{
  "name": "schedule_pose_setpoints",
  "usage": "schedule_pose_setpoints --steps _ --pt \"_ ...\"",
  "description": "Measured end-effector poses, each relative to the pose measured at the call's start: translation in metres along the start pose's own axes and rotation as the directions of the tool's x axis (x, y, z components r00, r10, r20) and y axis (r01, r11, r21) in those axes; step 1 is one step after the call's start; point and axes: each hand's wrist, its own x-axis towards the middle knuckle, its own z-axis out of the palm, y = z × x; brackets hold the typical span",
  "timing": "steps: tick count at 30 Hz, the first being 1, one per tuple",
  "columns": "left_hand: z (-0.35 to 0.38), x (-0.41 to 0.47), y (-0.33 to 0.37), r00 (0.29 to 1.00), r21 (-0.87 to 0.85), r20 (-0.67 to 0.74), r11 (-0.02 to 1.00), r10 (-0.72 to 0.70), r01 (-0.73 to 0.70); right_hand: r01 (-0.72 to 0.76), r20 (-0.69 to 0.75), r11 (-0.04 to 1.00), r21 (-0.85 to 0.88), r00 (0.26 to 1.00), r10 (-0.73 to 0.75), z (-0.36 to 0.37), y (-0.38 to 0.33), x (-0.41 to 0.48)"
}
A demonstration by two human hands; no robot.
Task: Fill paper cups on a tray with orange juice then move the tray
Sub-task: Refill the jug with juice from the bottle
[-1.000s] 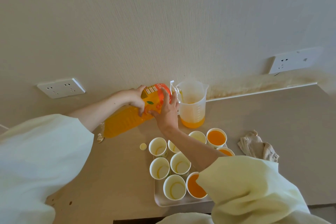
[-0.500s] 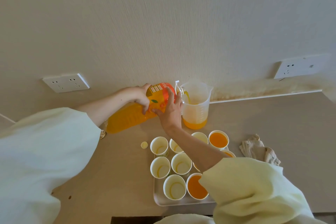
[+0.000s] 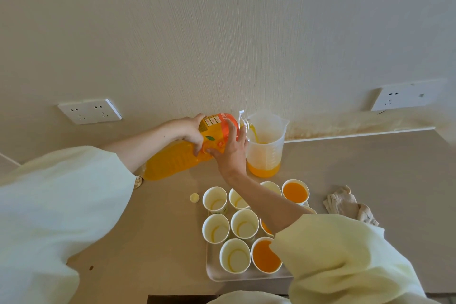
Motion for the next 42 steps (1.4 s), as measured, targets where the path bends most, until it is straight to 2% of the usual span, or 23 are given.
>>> schedule_pose_setpoints --steps 24,42 --pt "-0.013 -0.002 0.006 0.999 -0.045 0.004 0.998 0.043 -0.043 0.010 -0.044 1.000 0.000 0.999 -0.010 -0.013 -0.008 0.003" --pt "-0.018 -0.005 0.014 0.999 -0.015 -0.002 0.999 0.048 -0.048 -0.028 -0.053 0.999 0.023 0.998 0.029 -0.015 -0.005 0.006"
